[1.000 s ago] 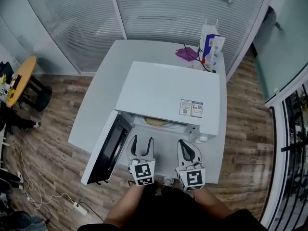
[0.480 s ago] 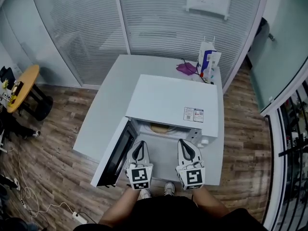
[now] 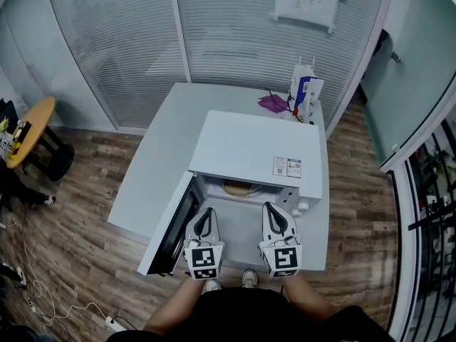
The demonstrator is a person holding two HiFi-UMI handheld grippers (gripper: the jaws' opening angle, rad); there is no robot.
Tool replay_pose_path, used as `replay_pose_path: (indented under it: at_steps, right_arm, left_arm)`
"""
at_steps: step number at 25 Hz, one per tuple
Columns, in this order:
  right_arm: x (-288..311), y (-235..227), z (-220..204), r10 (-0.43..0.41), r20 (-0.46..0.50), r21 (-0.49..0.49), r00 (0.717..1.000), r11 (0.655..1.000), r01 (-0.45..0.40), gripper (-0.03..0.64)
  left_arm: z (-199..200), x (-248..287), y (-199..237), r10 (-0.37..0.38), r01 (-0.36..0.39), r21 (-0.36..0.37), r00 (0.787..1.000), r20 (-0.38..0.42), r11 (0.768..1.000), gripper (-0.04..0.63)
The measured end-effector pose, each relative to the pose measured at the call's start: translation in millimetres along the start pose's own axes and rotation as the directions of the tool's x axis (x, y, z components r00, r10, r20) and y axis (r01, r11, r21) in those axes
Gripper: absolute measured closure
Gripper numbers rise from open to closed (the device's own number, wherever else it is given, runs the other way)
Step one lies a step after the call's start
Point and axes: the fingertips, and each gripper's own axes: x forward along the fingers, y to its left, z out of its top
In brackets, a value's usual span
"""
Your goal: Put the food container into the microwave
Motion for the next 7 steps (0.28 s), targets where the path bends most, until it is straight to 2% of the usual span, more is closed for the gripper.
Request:
replay_pose_path:
  at_steps: [7]
  right_arm:
    - [-1.0, 4.8, -2.1, -0.019, 0.004, 0.013, 1.000, 1.000, 0.019, 0.618]
  left_arm:
    - [-7.3, -2.3, 6.0, -0.005, 0.006, 0.015, 1.000, -0.019, 1.000, 0.589]
